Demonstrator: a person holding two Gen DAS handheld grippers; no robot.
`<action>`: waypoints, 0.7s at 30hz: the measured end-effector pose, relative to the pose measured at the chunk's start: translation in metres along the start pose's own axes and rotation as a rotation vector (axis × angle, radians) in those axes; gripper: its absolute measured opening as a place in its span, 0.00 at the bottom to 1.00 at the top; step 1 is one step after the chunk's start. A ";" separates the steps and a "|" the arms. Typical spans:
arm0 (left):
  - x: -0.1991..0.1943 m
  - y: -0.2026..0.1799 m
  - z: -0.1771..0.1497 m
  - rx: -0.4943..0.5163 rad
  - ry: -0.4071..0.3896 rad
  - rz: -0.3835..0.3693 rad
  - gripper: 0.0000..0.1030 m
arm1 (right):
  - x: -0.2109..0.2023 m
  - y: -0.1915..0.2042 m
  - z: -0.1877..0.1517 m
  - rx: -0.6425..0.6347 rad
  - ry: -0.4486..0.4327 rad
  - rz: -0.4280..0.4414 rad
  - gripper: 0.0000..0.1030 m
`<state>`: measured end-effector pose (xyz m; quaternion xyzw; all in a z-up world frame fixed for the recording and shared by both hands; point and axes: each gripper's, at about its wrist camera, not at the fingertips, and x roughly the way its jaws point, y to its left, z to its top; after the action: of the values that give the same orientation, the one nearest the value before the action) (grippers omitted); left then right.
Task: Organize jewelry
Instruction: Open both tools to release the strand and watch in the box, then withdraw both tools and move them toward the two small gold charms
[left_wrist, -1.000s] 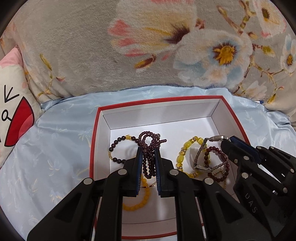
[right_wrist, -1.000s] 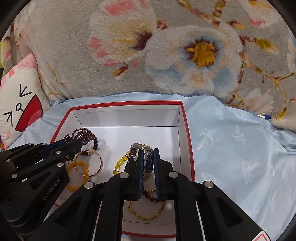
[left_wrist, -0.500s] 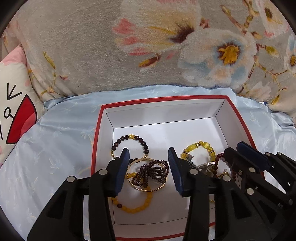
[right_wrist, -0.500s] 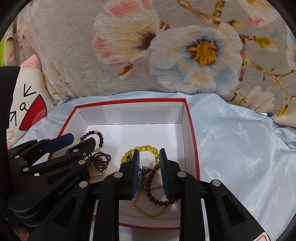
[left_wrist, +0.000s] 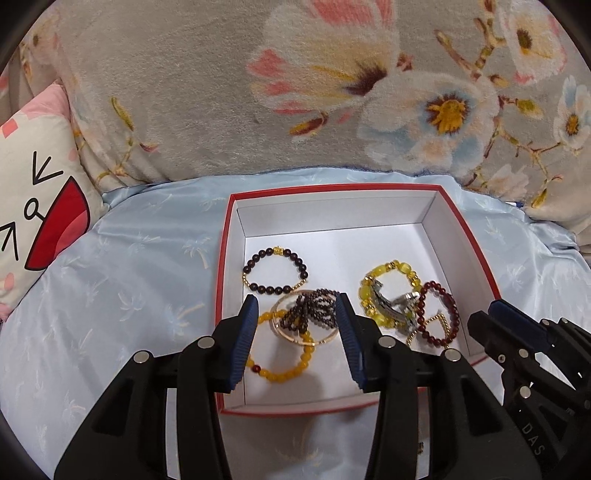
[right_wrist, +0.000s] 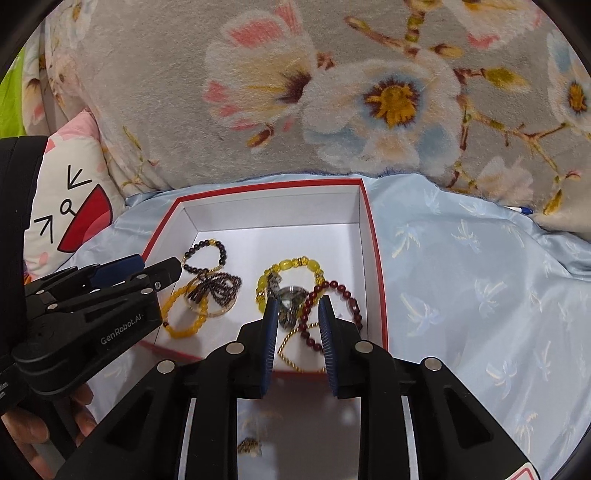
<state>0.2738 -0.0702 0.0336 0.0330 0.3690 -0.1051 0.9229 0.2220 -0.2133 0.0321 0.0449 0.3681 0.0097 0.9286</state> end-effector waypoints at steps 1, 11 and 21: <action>-0.003 0.000 -0.002 -0.002 0.001 -0.001 0.40 | -0.004 0.000 -0.003 0.000 0.001 0.001 0.23; -0.029 -0.003 -0.028 0.008 0.013 -0.014 0.40 | -0.030 0.001 -0.036 0.018 0.038 0.015 0.23; -0.047 0.002 -0.060 0.005 0.042 -0.022 0.44 | -0.045 0.003 -0.066 0.021 0.083 0.017 0.23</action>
<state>0.2004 -0.0520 0.0219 0.0338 0.3883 -0.1153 0.9137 0.1446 -0.2075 0.0151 0.0574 0.4058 0.0155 0.9120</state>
